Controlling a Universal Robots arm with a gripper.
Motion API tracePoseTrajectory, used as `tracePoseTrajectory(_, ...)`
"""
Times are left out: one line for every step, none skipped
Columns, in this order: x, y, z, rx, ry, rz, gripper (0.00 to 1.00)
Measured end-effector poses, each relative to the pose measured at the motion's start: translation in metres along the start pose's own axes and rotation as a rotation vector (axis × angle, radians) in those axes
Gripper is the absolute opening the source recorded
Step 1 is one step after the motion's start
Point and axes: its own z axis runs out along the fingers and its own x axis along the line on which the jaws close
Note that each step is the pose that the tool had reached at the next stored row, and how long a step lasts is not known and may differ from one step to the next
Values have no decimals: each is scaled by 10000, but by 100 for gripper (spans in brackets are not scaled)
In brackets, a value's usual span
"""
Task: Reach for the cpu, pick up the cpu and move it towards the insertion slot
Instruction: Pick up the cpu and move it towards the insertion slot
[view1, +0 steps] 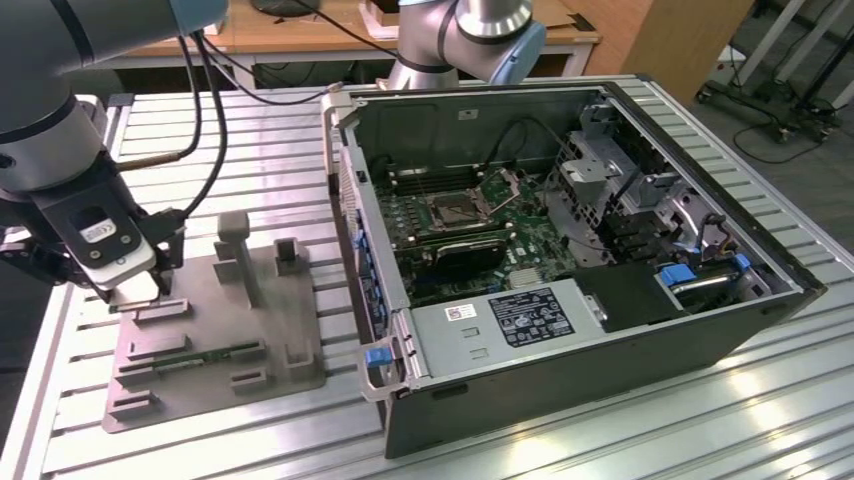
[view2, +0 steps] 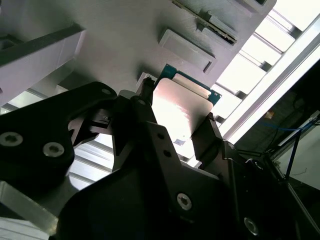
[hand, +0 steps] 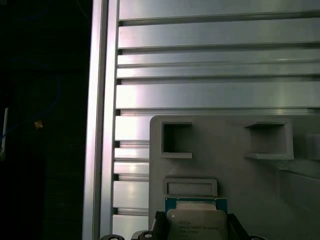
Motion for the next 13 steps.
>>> tracePoseTrajectory(0, 0, -4, 0, 1, 0, 55)
tracePoseTrajectory(0, 0, -7, 1, 1, 0, 55)
tracePoseTrajectory(0, 0, -10, 1, 1, 0, 55)
tracePoseTrajectory(0, 0, -12, 1, 1, 0, 55)
tracePoseTrajectory(0, 1, -14, 0, 0, 0, 55)
tracePoseTrajectory(0, 0, -16, 1, 1, 0, 55)
tracePoseTrajectory(0, 1, -19, 1, 1, 0, 55)
tracePoseTrajectory(0, 1, -20, 1, 1, 0, 55)
tracePoseTrajectory(0, 1, -22, 1, 1, 0, 55)
tracePoseTrajectory(0, 1, -27, 2, 3, 0, 55)
tracePoseTrajectory(0, 1, -32, 3, 4, 0, 55)
tracePoseTrajectory(0, 2, -36, 2, 3, 0, 55)
tracePoseTrajectory(0, 2, -41, 2, 2, 0, 55)
